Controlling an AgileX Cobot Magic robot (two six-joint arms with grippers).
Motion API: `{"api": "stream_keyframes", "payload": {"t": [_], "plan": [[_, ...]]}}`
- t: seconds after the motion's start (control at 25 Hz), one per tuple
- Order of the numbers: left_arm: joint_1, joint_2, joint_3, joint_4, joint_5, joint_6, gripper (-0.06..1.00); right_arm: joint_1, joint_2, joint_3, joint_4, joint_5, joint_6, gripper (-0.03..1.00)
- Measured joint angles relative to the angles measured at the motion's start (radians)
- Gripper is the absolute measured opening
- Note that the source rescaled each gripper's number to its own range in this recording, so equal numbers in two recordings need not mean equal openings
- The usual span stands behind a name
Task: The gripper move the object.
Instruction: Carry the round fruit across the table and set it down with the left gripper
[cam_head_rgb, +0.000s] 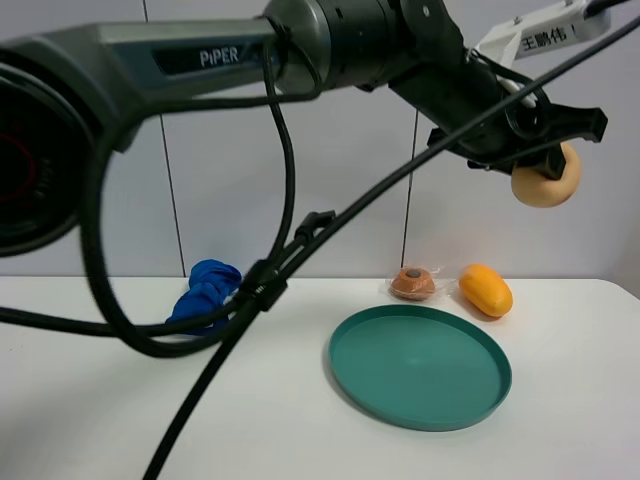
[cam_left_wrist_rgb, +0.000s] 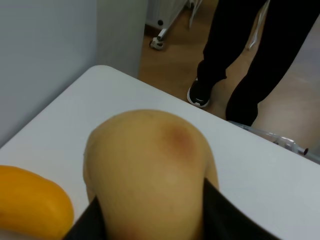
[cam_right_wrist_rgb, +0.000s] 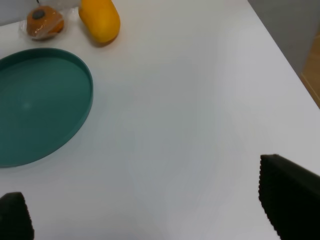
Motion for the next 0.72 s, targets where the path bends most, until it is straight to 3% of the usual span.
{"api": "stream_keyframes", "payload": {"t": [0.4,0.72], "plan": [[-0.057,0.183,0.000,-0.110,-0.107,-0.001,0.00,0.000,0.000,0.000,0.000,0.000,0.000,1.00],[-0.070,0.259,0.000,-0.124,-0.203,-0.001,0.00,0.000,0.000,0.000,0.000,0.000,0.000,1.00]]}}
